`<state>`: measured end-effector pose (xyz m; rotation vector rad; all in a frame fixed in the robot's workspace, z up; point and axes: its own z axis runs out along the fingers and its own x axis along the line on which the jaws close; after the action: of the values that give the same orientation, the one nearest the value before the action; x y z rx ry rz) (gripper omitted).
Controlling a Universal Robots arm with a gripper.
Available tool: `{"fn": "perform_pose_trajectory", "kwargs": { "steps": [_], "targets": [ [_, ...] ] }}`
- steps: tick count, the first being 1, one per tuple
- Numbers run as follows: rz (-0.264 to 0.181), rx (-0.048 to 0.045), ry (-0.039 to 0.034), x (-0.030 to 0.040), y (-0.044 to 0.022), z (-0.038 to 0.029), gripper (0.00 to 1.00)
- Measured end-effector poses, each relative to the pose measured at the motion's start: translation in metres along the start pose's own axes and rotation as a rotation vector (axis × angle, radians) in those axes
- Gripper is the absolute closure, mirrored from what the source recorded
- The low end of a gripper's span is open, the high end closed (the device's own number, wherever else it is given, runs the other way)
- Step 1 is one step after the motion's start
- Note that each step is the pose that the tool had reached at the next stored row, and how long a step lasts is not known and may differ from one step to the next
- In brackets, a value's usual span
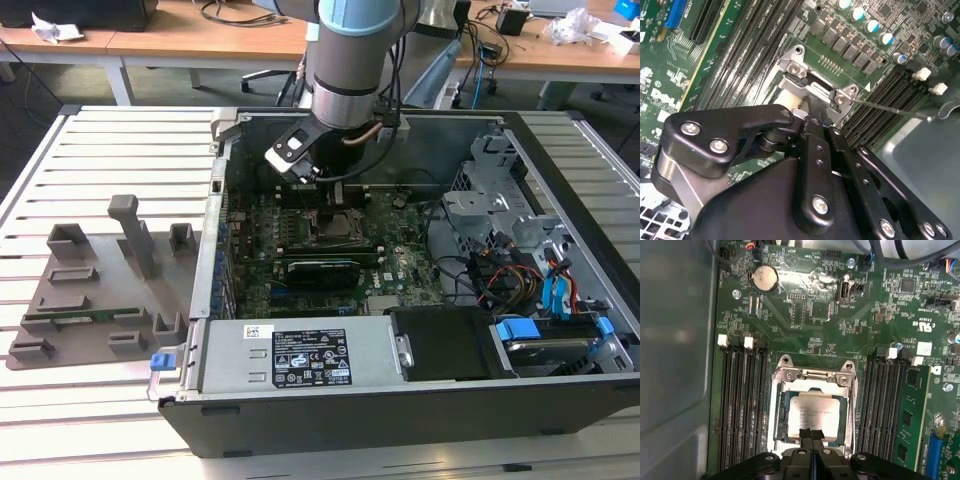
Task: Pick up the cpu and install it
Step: 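Close the cpu cover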
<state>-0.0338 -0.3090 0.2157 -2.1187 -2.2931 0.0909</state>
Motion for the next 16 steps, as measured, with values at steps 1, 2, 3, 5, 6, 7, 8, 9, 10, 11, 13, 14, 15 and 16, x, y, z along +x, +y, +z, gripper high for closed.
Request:
{"fn": "perform_pose_trajectory", "kwargs": {
  "steps": [1,2,3,5,6,7,8,9,10,11,13,14,15,16],
  "targets": [
    [0.000,-0.0001,0.0000,0.0004,-0.0038,0.0045,0.89],
    [0.000,-0.0001,-0.0001,0.0005,-0.0045,0.0055,0.89],
    [0.000,-0.0001,0.0000,0.0006,-0.0053,0.0062,0.89],
    [0.000,-0.0001,0.0000,0.0009,-0.0081,0.0075,0.89],
    [0.000,-0.0001,-0.0001,0.0010,-0.0094,0.0083,0.89],
    [0.000,-0.0001,0.0000,0.0011,-0.0099,0.0088,0.89],
    [0.000,-0.0001,0.0000,0.0011,-0.0099,0.0092,0.89],
    [0.000,-0.0001,0.0000,0.0011,-0.0099,0.0096,0.89],
    [0.000,-0.0001,0.0000,0.0011,-0.0099,0.0100,0.89],
    [0.000,-0.0001,0.0000,0.0011,-0.0099,0.0106,0.89],
    [0.000,0.0002,-0.0004,0.0010,-0.0093,0.0114,0.89],
    [-0.001,0.0001,-0.0004,0.0009,-0.0082,0.0114,0.89],
    [-0.002,0.0001,-0.0003,0.0009,-0.0067,0.0113,0.89],
    [-0.005,-0.0001,-0.0004,0.0005,-0.0025,0.0111,0.89]
  ]
}}
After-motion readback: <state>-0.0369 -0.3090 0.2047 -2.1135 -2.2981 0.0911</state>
